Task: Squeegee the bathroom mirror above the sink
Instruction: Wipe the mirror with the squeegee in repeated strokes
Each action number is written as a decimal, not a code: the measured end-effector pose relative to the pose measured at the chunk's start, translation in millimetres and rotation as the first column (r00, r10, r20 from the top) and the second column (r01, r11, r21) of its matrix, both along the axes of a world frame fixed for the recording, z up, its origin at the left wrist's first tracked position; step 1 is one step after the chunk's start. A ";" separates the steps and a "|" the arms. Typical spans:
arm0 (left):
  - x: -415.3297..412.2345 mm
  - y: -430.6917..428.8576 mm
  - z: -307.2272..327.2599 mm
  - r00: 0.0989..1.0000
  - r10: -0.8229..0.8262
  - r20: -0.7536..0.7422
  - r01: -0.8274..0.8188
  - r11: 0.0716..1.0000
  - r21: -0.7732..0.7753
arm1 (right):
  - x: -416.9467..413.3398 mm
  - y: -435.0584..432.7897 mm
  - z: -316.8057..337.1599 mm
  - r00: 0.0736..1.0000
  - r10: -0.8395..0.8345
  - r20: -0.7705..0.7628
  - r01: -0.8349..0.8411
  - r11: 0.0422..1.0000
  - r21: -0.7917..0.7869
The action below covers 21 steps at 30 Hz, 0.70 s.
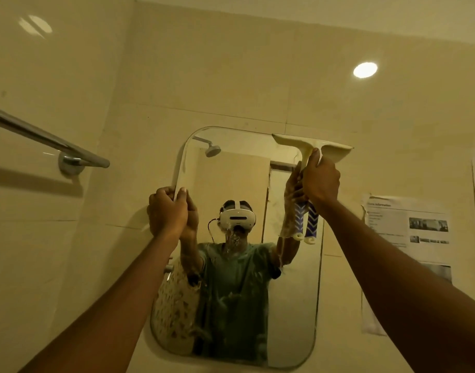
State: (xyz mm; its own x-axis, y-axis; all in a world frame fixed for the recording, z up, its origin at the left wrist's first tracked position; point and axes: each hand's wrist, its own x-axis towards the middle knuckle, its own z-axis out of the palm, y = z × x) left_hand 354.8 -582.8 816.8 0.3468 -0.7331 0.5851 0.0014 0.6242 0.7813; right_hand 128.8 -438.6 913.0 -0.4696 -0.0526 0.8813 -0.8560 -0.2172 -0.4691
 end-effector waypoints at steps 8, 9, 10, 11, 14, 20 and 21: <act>7.0 -9.1 0.3 0.976 -0.176 -0.127 0.177 0.984 -0.008 | 4.5 -13.0 -9.1 0.998 -0.028 0.058 0.032 0.998 -0.056; 8.3 -10.6 0.8 0.972 -0.195 -0.130 0.196 0.981 -0.008 | 4.9 -13.8 -10.1 0.998 -0.027 0.051 0.030 0.998 -0.063; 9.6 -12.3 1.4 0.969 -0.214 -0.127 0.214 0.977 -0.009 | 4.6 -15.4 -10.8 0.999 -0.025 0.048 0.028 0.997 -0.071; 10.9 -12.9 1.9 0.966 -0.229 -0.121 0.229 0.973 -0.010 | 4.3 -17.1 -11.6 0.999 -0.024 0.048 0.027 0.996 -0.080; 14.8 -11.0 4.5 0.954 -0.275 -0.123 0.275 0.961 -0.015 | 3.8 -19.8 -12.0 0.999 0.011 0.041 -0.007 0.994 -0.109; 17.4 -3.1 5.0 0.916 -0.367 -0.161 0.365 0.930 -0.039 | 0.7 -18.6 -16.5 0.999 0.033 0.022 -0.029 0.988 -0.151; 18.9 -2.1 4.9 0.915 -0.369 -0.164 0.367 0.929 -0.041 | 0.7 -17.7 -19.1 0.999 0.031 0.014 -0.028 0.989 -0.147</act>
